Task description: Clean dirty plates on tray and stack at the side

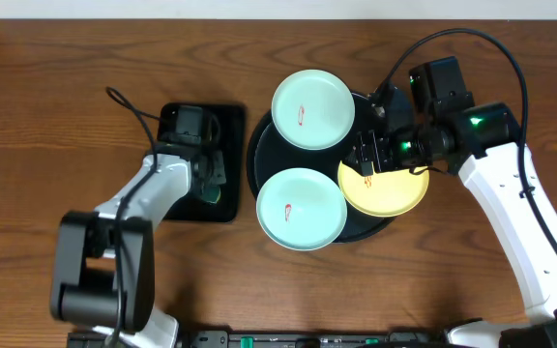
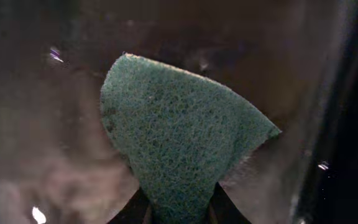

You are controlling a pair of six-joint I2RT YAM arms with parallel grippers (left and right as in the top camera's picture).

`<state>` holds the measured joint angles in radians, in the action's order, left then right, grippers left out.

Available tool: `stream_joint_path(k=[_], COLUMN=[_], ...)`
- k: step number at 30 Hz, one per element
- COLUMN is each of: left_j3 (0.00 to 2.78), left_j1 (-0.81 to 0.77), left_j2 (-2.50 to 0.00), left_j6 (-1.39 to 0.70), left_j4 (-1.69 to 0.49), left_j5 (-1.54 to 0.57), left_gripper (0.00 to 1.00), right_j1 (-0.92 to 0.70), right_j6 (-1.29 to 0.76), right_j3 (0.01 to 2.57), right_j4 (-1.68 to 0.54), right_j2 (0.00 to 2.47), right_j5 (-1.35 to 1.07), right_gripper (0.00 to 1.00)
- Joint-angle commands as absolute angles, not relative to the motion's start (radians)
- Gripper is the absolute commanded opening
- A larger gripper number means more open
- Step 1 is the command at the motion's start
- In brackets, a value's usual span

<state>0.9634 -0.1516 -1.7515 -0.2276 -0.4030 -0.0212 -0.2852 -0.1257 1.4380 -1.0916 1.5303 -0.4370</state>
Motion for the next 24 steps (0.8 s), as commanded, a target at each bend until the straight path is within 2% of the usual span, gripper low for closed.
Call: stream_joint_path(k=[1,6,16,24], left_j3=[0.954,0.980,1.190,1.232], left_j1=[-0.150,-0.149,-0.150,-0.149], left_j2=[-1.794,-1.769,-1.673,-1.663], left_j6=[-0.210,-0.199,-0.198,-0.199], left_j4=[-0.402,-0.415,-0.599,-0.606], left_j5=[-0.011,-0.012,-0.033,-0.128], left_gripper=[0.11,0.09,0.10,0.12], right_j1=[-0.296,-0.296,-0.294,-0.263], right_j6=[-0.134,-0.134,-0.090,-0.092], right_j3=[1.451,1.451,1.464,1.550], right_j4=[-1.092,-1.091,-1.019,-0.996], right_j2=[1.511,1.511,1.518,1.661], right_j5=[-0.441,-0.382,-0.340,-0.290], right_gripper=[0.76,0.75,0.73,0.73])
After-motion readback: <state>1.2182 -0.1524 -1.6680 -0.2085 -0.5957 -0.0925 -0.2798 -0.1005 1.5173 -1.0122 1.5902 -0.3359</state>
